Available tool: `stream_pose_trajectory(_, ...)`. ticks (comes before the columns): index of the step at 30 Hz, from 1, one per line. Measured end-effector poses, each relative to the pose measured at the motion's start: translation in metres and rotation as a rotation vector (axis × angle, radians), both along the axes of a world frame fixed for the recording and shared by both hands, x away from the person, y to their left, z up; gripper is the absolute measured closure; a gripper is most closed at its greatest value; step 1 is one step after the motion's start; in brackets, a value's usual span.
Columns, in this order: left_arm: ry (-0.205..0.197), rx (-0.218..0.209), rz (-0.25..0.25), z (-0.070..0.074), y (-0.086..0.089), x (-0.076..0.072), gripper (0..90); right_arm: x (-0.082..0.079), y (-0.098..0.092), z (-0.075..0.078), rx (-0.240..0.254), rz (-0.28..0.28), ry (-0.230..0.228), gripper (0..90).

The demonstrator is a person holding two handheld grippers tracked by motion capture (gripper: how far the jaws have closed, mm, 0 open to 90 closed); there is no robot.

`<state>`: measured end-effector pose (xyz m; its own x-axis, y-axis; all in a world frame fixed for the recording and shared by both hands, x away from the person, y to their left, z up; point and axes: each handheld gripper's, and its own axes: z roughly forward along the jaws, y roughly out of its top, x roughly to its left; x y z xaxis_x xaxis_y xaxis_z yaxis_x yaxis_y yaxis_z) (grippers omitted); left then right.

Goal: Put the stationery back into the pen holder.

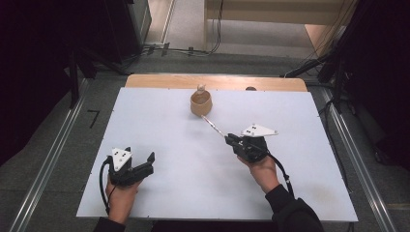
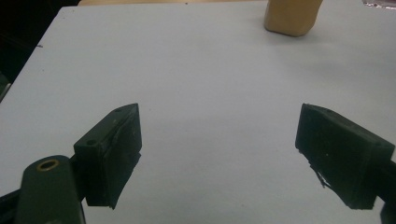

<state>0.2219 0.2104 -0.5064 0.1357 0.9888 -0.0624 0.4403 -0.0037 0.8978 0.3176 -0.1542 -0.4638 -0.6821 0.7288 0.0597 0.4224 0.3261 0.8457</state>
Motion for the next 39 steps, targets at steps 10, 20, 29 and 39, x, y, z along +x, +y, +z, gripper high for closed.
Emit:
stream_pose_trajectory(10, -0.001, -0.001, -0.001, 0.000, 0.000, 0.000, 15.5, 0.006, 0.002, 0.003, 0.003, -0.013, -0.007, 78.3)
stream_pose_trajectory(20, -0.001, -0.001, -0.002, 0.000, 0.000, 0.000, 15.7, 0.014, 0.006, 0.010, 0.008, -0.024, -0.015, 78.3)
stream_pose_trajectory(29, -0.002, -0.002, -0.008, 0.000, 0.000, 0.000, 15.7, 0.025, 0.012, 0.017, 0.007, -0.041, -0.024, 78.3)
stream_pose_trajectory(39, -0.001, -0.004, -0.010, 0.000, 0.000, 0.000, 15.7, 0.037, 0.019, 0.022, -0.003, -0.056, -0.028, 78.3)
